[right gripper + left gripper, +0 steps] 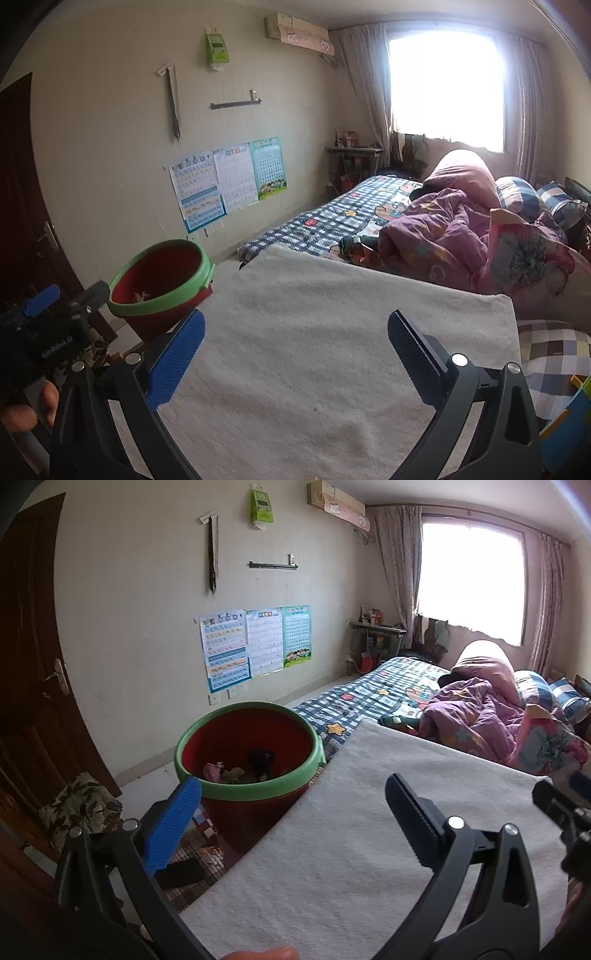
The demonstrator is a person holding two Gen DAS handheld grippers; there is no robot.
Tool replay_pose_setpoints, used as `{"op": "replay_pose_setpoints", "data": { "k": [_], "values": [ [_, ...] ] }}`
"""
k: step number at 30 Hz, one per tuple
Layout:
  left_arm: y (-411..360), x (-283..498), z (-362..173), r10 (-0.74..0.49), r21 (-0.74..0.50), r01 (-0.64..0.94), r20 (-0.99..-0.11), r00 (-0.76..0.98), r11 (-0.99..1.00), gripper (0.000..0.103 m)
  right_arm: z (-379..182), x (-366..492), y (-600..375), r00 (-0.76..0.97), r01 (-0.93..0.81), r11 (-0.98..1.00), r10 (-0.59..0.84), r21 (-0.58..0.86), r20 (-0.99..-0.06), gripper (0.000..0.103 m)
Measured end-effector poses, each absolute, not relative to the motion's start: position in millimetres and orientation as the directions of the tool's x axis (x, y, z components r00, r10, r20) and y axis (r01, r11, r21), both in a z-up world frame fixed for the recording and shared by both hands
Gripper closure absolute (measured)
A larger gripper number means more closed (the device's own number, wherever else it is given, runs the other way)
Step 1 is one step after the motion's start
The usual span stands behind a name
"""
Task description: Collect trash
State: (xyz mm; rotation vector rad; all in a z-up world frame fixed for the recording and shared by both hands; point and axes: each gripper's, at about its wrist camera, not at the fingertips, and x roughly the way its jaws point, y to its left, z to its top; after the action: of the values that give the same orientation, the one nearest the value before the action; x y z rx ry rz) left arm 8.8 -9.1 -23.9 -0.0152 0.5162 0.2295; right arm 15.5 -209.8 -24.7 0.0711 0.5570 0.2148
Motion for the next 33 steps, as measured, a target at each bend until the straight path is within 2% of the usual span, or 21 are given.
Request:
{"op": "replay_pose_setpoints", "data": {
  "k": [33],
  "values": [
    [-7.5,12.8,-27.4,0.209,0.055,-0.210,-0.504,0.838,0.976,0.005,-21.9,15.0,-202.5,0.827,-0.189,0.975,0.224,0.121,-0.516,0.007]
  ]
}}
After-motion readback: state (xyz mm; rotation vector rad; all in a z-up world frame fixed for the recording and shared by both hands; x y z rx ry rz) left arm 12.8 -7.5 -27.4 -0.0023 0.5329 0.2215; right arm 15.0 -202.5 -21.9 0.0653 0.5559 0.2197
